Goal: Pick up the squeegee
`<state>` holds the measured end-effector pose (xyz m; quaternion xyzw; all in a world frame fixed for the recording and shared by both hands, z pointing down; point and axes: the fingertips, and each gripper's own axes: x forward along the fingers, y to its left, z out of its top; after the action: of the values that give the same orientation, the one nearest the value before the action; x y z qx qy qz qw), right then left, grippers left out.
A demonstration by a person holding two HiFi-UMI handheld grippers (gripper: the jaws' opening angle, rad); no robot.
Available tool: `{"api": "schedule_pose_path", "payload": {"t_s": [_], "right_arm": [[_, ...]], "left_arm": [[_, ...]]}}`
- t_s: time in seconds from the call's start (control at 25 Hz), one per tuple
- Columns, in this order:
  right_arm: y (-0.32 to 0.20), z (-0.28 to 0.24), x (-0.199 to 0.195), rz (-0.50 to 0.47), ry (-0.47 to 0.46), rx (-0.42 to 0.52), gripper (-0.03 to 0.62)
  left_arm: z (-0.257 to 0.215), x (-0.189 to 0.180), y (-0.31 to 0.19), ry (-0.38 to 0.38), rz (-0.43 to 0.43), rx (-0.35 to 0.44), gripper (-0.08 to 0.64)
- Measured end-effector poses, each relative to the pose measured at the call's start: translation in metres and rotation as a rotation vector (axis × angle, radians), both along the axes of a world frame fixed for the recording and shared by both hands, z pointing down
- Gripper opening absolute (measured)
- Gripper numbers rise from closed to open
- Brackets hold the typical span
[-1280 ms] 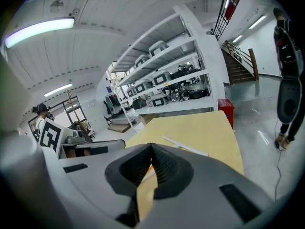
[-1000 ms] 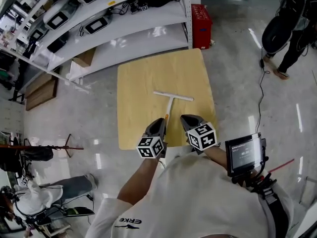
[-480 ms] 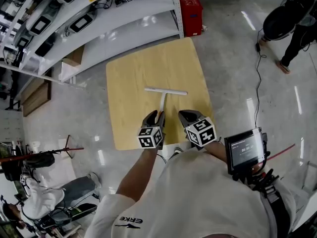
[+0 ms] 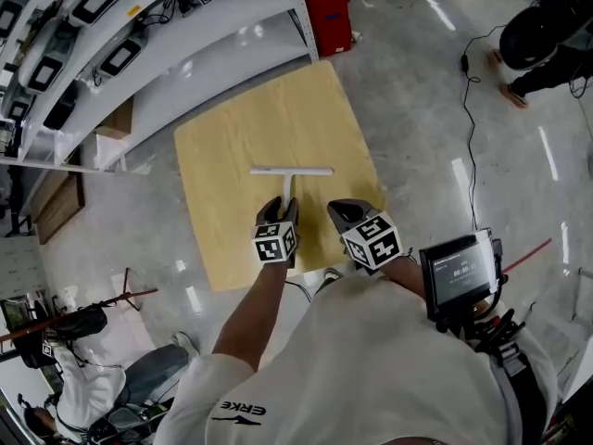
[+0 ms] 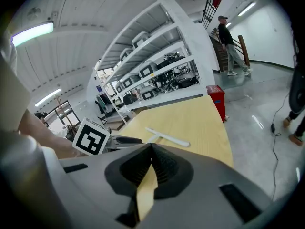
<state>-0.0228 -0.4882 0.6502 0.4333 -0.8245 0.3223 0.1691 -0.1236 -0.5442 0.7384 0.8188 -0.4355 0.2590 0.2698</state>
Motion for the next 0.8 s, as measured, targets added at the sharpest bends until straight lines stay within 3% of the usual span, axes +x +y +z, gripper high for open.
{"api": "schedule_pose_path", "payload": {"t_s": [0.52, 0.8], "right_arm": [[-0.013, 0.0, 0.015, 0.041, 0.015, -0.029, 0.005], [-0.011, 0.004, 0.018, 0.038, 0.021, -0.028, 0.005]], "left_arm": [[0.022, 0.005, -0.02, -0.01, -0.007, -0.085, 0.15], [0.031, -0.001, -0.023, -0.035, -0.038, -0.081, 0.149]]}}
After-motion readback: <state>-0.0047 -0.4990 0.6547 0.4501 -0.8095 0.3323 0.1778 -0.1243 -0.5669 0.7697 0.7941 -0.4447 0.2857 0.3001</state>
